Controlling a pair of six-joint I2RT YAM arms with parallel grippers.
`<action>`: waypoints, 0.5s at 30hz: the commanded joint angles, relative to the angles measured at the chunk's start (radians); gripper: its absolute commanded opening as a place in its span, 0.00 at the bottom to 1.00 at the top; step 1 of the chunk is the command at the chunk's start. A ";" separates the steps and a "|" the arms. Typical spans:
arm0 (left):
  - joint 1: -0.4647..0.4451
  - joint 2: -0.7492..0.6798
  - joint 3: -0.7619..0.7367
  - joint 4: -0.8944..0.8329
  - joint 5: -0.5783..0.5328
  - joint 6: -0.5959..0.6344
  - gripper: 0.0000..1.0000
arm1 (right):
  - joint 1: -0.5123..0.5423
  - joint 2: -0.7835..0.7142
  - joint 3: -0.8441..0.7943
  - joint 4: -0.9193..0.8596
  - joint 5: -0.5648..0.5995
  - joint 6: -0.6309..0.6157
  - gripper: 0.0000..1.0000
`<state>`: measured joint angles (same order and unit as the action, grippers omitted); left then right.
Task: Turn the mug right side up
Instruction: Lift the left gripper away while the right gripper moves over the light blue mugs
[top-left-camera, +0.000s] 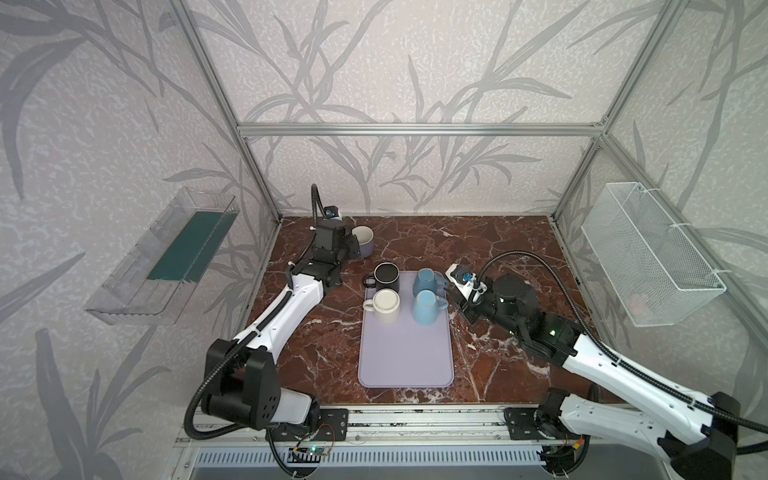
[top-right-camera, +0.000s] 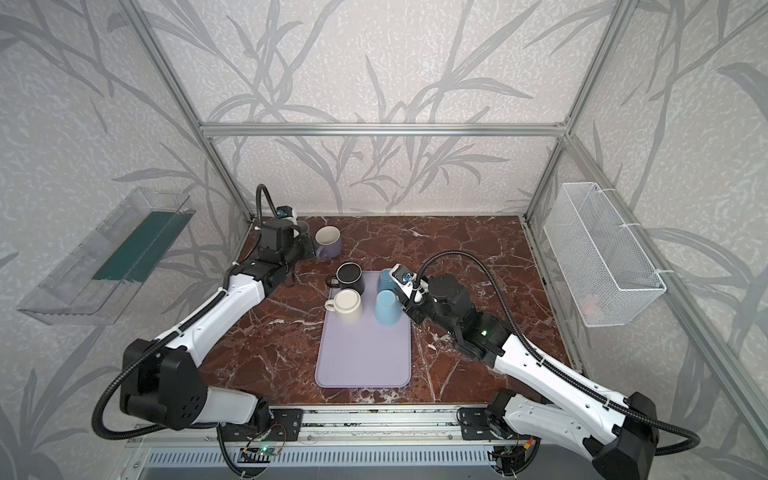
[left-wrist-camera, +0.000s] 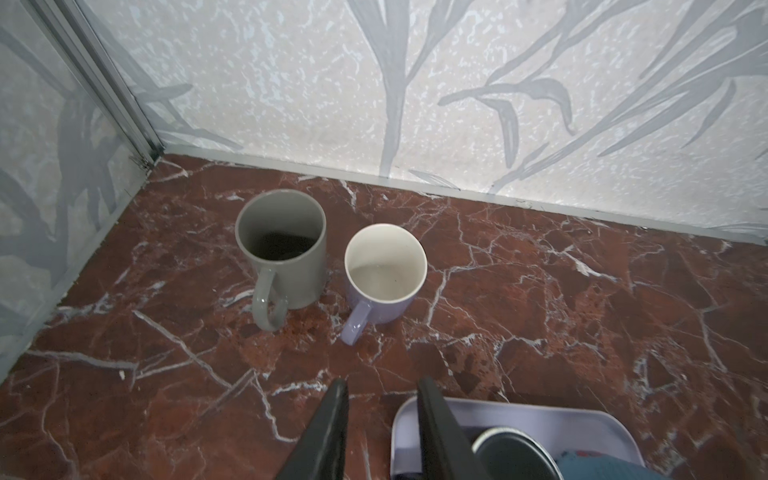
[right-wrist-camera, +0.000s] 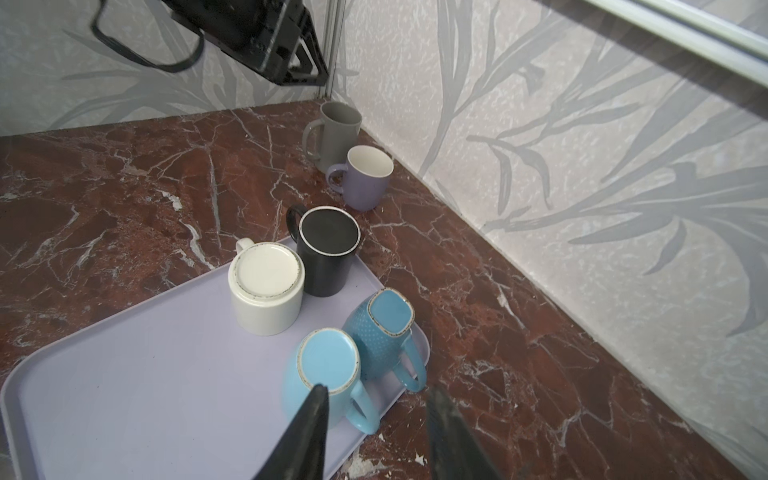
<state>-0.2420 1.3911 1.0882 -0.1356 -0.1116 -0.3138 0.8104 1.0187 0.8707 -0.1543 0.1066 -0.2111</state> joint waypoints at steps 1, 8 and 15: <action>-0.008 -0.053 -0.043 -0.090 0.048 -0.086 0.32 | -0.027 0.049 0.059 -0.087 -0.111 0.055 0.40; -0.011 -0.193 -0.139 -0.141 0.061 -0.148 0.32 | -0.059 0.181 0.145 -0.203 -0.249 0.024 0.40; -0.011 -0.266 -0.159 -0.184 0.065 -0.160 0.34 | -0.116 0.279 0.178 -0.253 -0.402 -0.015 0.43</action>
<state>-0.2489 1.1412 0.9264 -0.2764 -0.0502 -0.4480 0.7197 1.2758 1.0203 -0.3508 -0.1940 -0.2031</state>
